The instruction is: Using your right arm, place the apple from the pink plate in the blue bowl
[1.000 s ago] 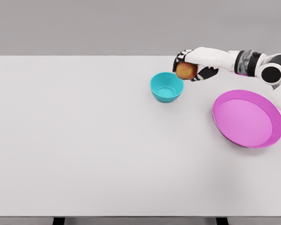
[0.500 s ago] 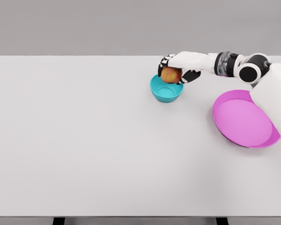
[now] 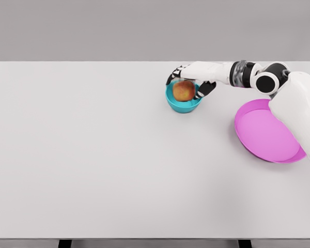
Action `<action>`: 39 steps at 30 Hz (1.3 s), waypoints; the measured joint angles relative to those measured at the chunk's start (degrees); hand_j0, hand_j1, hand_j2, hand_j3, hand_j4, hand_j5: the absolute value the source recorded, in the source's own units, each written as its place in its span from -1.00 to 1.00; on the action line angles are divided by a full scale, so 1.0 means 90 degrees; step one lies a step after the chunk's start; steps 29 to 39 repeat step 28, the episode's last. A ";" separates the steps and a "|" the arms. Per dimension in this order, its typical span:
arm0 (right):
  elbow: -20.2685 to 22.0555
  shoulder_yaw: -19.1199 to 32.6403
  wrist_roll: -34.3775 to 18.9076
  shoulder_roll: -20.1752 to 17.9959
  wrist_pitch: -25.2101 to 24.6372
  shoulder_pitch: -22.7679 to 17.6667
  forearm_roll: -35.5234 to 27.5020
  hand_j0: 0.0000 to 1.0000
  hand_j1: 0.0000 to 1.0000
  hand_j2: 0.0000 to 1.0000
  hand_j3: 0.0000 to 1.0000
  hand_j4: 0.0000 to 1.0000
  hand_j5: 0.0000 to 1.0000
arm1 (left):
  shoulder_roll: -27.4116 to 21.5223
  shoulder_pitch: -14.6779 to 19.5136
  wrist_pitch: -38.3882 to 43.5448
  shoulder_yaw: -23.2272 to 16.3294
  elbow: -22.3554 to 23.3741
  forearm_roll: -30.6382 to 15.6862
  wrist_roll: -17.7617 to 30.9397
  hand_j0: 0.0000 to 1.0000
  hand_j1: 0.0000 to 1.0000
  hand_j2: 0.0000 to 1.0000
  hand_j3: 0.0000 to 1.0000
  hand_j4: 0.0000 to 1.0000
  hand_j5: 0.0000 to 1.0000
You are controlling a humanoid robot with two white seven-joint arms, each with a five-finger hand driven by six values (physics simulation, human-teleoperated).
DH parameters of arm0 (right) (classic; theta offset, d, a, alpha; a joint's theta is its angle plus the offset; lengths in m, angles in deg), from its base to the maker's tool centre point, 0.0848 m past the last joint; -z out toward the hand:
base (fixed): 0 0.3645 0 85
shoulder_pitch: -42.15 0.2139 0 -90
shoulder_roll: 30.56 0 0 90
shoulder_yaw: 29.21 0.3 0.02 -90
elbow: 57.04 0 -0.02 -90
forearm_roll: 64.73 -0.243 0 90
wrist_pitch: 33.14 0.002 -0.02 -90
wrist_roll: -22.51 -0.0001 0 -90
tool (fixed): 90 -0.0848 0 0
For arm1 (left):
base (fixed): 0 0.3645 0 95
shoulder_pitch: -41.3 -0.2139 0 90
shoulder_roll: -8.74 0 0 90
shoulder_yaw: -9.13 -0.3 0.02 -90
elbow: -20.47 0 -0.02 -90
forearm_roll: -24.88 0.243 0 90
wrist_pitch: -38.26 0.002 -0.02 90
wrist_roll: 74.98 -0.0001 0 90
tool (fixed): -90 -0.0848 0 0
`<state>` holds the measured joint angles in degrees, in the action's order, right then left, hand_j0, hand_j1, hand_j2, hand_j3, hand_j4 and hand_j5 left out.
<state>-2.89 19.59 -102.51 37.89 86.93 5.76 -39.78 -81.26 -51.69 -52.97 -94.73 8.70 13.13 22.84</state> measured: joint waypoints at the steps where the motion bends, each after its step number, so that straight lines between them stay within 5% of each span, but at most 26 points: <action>1: 0.0002 0.0000 0.0000 0.0001 -0.0018 0.0000 -0.0001 0.99 0.99 0.99 0.99 0.99 0.99 | 0.0000 0.0000 0.0000 0.0001 0.0000 0.0000 0.0000 1.00 1.00 1.00 1.00 1.00 1.00; 7: 0.0124 0.0021 0.0000 -0.0056 -0.0020 0.0127 -0.0009 1.00 1.00 1.00 1.00 1.00 1.00 | 0.0000 0.0000 0.0000 0.0000 0.0000 0.0000 0.0000 1.00 1.00 1.00 1.00 1.00 1.00; 10: 0.0694 0.0342 -0.0001 -0.0458 0.0026 -0.0010 -0.0036 1.00 1.00 1.00 1.00 1.00 1.00 | 0.0000 0.0000 0.0000 0.0000 0.0000 0.0000 0.0001 1.00 1.00 1.00 1.00 1.00 1.00; 16: 0.1665 0.1726 -0.0003 -0.1717 0.0476 -0.1318 -0.0123 1.00 1.00 1.00 1.00 1.00 1.00 | 0.0000 0.0000 0.0000 -0.0001 -0.0001 0.0000 0.0001 1.00 1.00 1.00 1.00 1.00 1.00; 18: 0.1745 0.2311 -0.0003 -0.1940 0.0524 -0.1611 -0.0228 1.00 1.00 1.00 1.00 1.00 1.00 | 0.0000 0.0000 0.0000 0.0000 -0.0001 0.0000 0.0000 1.00 1.00 1.00 1.00 1.00 1.00; 22: 0.2292 0.3760 -0.0003 -0.2123 0.0564 -0.3047 -0.0365 1.00 1.00 1.00 1.00 1.00 1.00 | 0.0000 0.0000 0.0000 0.0001 -0.0001 0.0000 0.0001 1.00 1.00 1.00 1.00 1.00 1.00; 27: 0.2604 0.4383 -0.0001 -0.2202 0.0564 -0.3154 -0.0434 1.00 1.00 1.00 1.00 1.00 1.00 | 0.0000 0.0000 0.0000 0.0000 0.0000 0.0000 0.0000 1.00 1.00 1.00 1.00 1.00 1.00; 39: 0.2625 0.4421 -0.0001 -0.2201 0.0565 -0.3203 -0.0437 1.00 1.00 1.00 1.00 1.00 1.00 | 0.0000 0.0000 -0.0001 -0.0001 0.0000 0.0000 0.0000 1.00 1.00 1.00 1.00 1.00 1.00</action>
